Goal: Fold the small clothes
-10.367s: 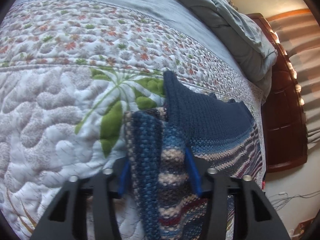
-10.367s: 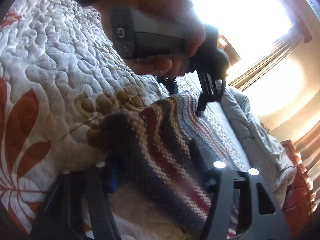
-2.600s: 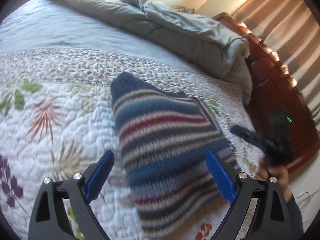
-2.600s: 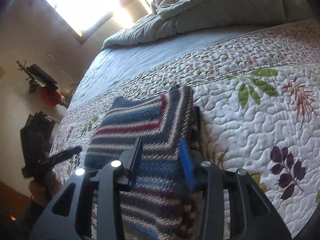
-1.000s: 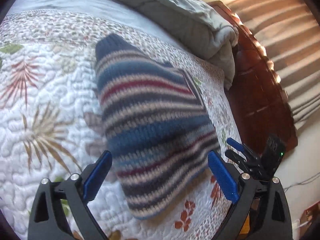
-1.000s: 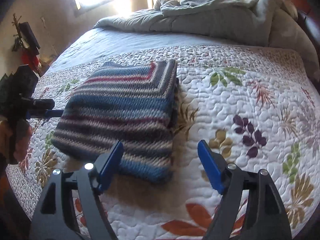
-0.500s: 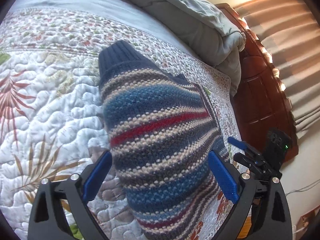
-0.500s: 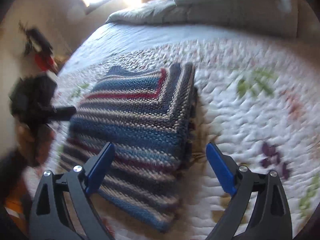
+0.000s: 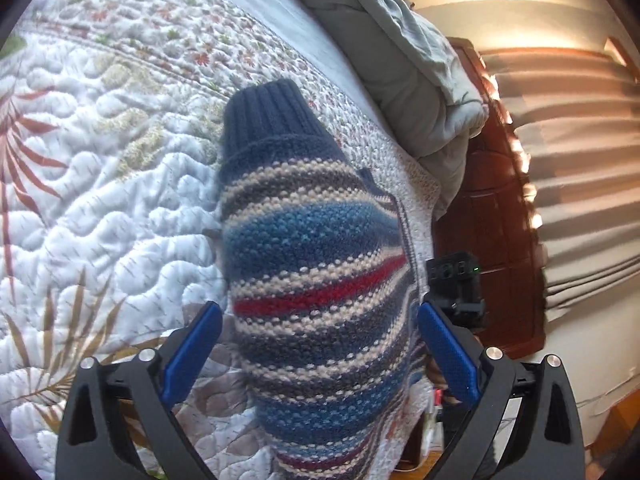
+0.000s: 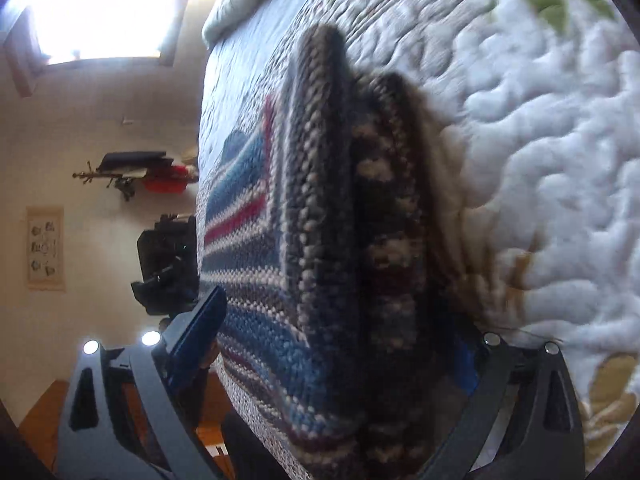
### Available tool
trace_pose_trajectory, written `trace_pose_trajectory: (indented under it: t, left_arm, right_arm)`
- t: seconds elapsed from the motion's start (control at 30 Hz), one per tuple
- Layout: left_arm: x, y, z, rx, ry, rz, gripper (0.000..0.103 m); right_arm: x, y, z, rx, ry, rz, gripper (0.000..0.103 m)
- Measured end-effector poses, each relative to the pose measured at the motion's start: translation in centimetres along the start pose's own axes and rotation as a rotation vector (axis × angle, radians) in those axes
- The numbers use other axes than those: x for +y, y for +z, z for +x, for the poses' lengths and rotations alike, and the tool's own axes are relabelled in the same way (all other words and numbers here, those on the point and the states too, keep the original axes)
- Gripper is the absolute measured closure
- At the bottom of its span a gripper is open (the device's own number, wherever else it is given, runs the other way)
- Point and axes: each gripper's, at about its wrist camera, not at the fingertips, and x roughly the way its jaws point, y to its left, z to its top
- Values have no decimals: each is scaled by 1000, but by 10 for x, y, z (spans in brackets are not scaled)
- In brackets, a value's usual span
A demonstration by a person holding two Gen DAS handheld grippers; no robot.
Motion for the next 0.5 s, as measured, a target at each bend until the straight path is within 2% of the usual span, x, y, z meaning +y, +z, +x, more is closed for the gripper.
trace_pose_trajectory:
  t: [0.2,0.27,0.33,0.43,0.5]
  left_arm:
    - [5,-1,18,28,-24,3,4]
    - [6,0,23,36,-19,8,4]
    - [3,-1,29,56,-5,24,4]
    - [0,-3,29,69,-4,40,4]
    - [0,-5,31,73,18,44,9]
  right_arm:
    - [-5,7,5,18,108,3,6]
    - [-7,8,5,11,116,-3,14]
    - [-13,7,6,14,91,-4,43]
    - [-19,3,5,4,107,-13,54]
    - [-19,1,5,-4,105,-18,56]
